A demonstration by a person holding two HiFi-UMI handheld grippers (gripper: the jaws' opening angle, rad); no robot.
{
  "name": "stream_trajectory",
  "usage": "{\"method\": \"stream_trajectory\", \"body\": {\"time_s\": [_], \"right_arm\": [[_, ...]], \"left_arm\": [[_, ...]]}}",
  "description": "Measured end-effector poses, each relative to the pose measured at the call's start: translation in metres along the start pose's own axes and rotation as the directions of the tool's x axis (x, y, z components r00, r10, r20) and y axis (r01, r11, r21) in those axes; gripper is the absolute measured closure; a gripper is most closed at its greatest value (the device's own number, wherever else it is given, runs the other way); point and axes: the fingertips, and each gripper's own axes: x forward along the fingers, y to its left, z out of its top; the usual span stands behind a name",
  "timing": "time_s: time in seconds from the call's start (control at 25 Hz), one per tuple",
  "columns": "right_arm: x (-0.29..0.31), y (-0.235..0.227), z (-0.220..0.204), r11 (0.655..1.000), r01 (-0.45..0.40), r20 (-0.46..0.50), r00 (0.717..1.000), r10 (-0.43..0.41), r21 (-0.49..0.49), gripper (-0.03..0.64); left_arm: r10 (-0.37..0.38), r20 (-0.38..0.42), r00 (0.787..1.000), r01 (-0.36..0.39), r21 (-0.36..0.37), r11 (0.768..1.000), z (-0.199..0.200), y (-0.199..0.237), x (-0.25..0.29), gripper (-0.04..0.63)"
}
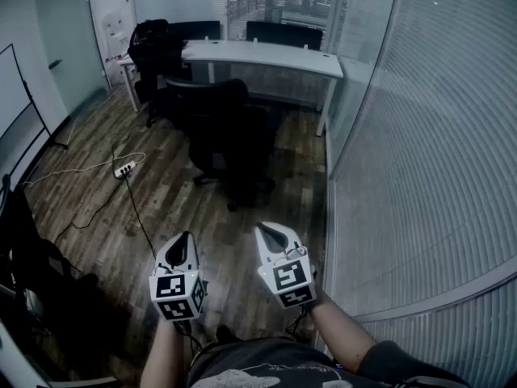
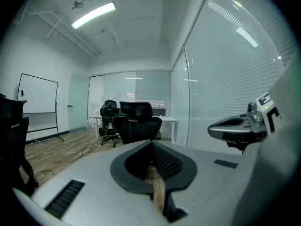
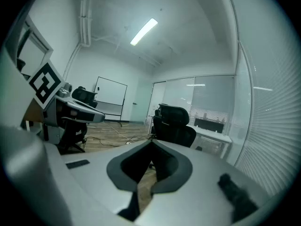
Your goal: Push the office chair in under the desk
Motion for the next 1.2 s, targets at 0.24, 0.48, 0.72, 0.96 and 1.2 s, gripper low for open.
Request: {"method": "stream_trajectory", "body": {"time_s": [0.24,0.48,0.72,0.96,1.2], "right_arm": [[-0.014,-0.003,-0.012,1.0,-0.014,-0.001,1.0,0.014,0.012,0.595],[-0.03,-0.007,-0.028,1.0,-0.012,-0.027,1.0,0.012,0.008,0.595],[-0.041,-0.017,-0.038,1.0,-0.023,-0.019,1.0,0.022,-0.013,0.594],[-0.027,-0.023,-0.045,0.999,-0.017,-0.005,1.0,0.016,-0.028,0.594],[0.018,-0.035,-0.036,0.996,0.04,0.008,0.999,-0.039,-0.08,0.592]], "left_arm": [[0.015,-0.026,1.0,-0.015,-0.004,1.0,-0.009,-0.004,-0.007,0.58],[0.007,-0.053,0.999,-0.007,0.001,1.0,-0.018,-0.024,-0.009,0.58],[-0.017,-0.047,0.999,0.015,-0.031,0.999,-0.016,-0.04,-0.017,0.58],[0.007,-0.067,0.998,-0.008,-0.017,1.0,-0.026,-0.029,-0.007,0.58],[-0.045,-0.02,0.999,0.044,-0.049,0.998,-0.016,-0.006,0.031,0.578]]}}
